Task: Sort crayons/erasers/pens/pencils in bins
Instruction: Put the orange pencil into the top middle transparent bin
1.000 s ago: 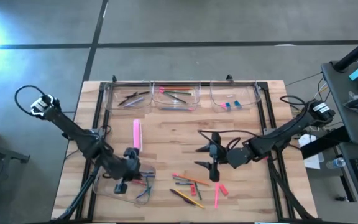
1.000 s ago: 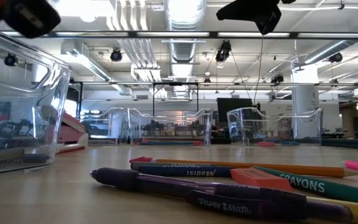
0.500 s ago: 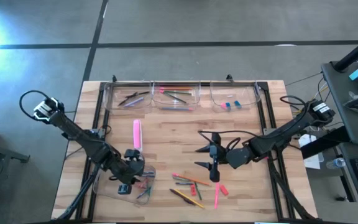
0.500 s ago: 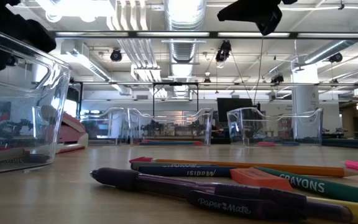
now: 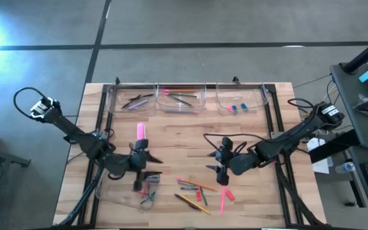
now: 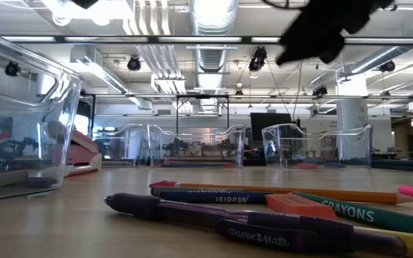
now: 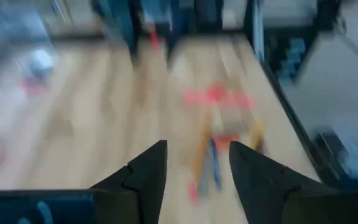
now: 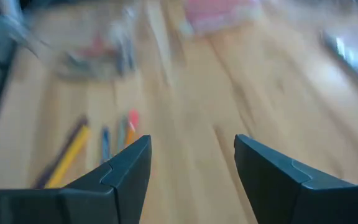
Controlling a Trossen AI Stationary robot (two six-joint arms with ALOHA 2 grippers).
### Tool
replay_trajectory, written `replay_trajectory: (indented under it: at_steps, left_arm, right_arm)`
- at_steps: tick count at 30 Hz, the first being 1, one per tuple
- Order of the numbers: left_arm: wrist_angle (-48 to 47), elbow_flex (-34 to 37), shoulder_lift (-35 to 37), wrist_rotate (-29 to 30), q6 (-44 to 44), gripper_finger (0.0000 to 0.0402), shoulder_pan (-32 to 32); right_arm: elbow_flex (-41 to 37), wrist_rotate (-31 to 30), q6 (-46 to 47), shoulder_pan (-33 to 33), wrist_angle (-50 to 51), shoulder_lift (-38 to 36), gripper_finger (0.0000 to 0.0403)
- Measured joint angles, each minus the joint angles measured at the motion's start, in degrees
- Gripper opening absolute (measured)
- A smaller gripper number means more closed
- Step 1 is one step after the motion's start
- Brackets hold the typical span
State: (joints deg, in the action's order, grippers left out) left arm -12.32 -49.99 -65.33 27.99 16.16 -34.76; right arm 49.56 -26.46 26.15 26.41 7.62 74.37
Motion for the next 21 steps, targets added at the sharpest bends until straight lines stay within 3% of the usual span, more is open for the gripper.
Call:
replay_trajectory:
  at_steps: [5,9,12,16,21]
  left_arm:
    - [25.09,6.25,-0.25,0.45,-13.81,0.0159,1.87]
    - [42.62,12.16,-1.61,-2.44,-17.81,0.0159,3.23]
    - [53.92,15.89,-2.96,-3.56,-18.07,0.0160,3.92]
    - [61.28,18.18,-4.05,-3.67,-18.10,0.0160,4.06]
    - [61.40,18.09,-4.25,-3.67,-18.12,0.0160,4.06]
  right_arm:
    - [0.00,5.17,15.07,0.84,15.47,0.00,0.0219]
    - [-0.17,7.18,25.27,3.57,23.76,0.09,0.0219]
    - [-0.22,7.03,28.96,5.55,24.52,0.09,0.0219]
    - [0.18,4.42,30.63,7.97,21.84,0.15,0.0219]
    - [0.90,2.43,25.12,9.01,15.47,2.39,0.0219]
